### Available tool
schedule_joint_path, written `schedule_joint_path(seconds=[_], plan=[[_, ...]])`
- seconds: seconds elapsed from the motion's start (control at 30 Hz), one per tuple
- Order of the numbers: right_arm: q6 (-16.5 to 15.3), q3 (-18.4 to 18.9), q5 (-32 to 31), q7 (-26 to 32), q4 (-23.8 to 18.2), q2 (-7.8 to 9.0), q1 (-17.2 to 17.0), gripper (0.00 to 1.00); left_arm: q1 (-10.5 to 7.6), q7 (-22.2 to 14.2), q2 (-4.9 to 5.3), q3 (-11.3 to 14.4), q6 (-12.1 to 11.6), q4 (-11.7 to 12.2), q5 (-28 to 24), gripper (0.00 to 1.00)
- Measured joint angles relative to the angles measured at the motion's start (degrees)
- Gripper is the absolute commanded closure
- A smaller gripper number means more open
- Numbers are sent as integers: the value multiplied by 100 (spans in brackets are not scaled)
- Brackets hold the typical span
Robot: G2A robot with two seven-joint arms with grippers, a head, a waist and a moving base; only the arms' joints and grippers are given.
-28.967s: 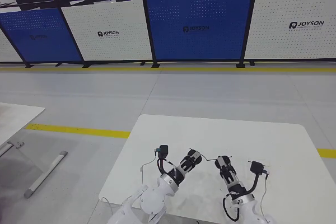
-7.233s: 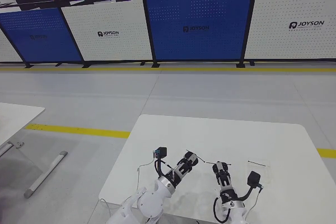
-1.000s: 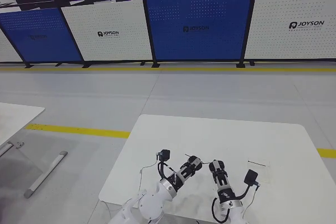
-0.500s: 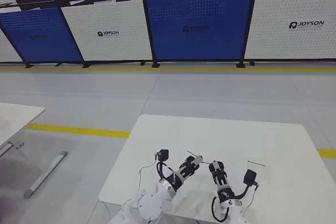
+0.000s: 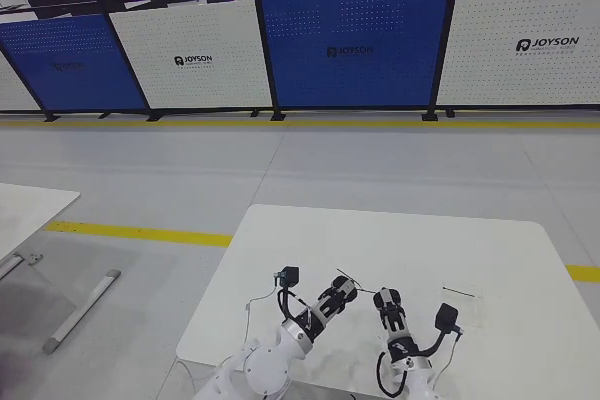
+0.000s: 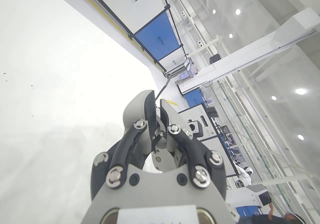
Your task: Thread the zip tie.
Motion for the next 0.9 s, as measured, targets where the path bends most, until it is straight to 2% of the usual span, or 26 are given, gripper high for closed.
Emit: schedule_joint_path(seconds=[0.2,0.4,0.57,0.67,0.9], plan=[[22,-1,-79,-17,-21,3,-13,100,-34,38,-8,-6,27,41,-53,72],[43,-9,-113,-23,-42,2,-20,100,-36,19,-6,-6,52,34,-22,68],[80,-30,-161,-25,-47,-1,-11,100,-37,17,-5,-2,66,14,21,78],[95,-34,-216,-22,-59,1,-17,100,-59,38,-10,-1,88,35,-6,78],[128,-34,-334,-38,-122,7,-47,100,-86,66,-19,8,130,60,-23,89]])
